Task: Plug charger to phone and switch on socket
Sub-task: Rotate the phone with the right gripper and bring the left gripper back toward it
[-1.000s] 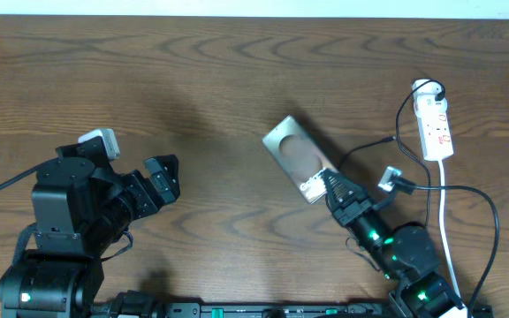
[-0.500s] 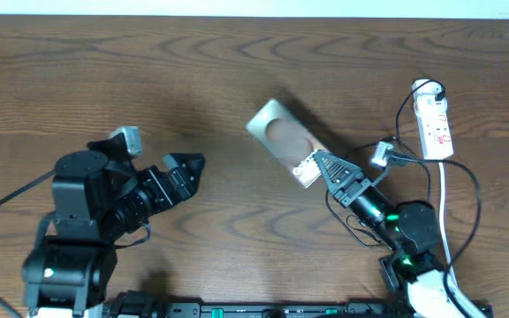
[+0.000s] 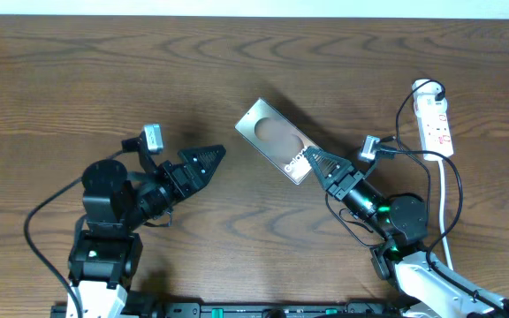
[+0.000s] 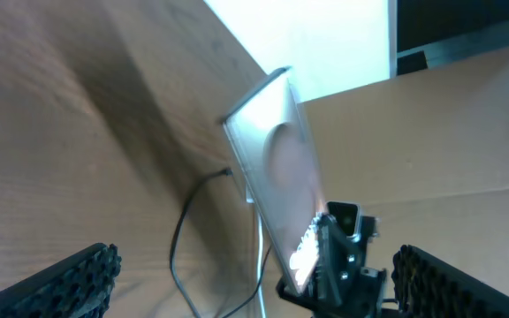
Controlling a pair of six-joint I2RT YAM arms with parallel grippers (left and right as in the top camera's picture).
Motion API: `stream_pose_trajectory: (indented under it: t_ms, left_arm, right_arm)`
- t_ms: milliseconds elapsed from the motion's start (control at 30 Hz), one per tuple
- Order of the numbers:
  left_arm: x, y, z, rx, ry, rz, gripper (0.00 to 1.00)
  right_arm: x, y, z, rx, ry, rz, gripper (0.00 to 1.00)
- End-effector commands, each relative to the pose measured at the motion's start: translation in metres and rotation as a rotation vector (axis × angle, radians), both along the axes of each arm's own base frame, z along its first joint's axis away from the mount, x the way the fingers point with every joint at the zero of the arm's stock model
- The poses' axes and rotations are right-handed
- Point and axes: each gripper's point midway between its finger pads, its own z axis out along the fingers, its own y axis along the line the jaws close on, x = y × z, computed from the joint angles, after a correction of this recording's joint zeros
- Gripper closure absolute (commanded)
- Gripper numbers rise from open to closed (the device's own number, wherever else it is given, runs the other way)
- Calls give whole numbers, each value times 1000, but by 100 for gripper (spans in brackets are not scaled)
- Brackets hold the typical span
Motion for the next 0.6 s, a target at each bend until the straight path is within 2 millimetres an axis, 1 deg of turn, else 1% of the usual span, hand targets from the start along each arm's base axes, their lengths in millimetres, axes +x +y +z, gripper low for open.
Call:
stream_pose_trajectory:
  t_ms: [0, 200, 400, 500, 567]
  left_arm:
    - [-7, -7, 3, -103, 46, -34, 1]
    - [-7, -8, 3, -128, 66, -35, 1]
    - [-6, -9, 1, -140, 92, -30, 9]
    - [-3, -12, -6, -143, 130, -14, 9]
    - [-1, -18, -6, -147, 134, -14, 10]
  right_arm:
    - [4, -3, 13, 36, -20, -19, 99]
    - [6, -5, 13, 51, -6, -29, 99]
    - [5, -5, 15, 64, -7, -26, 99]
    - [5, -5, 16, 89, 19, -21, 99]
    - [5, -4, 16, 90, 16, -20, 99]
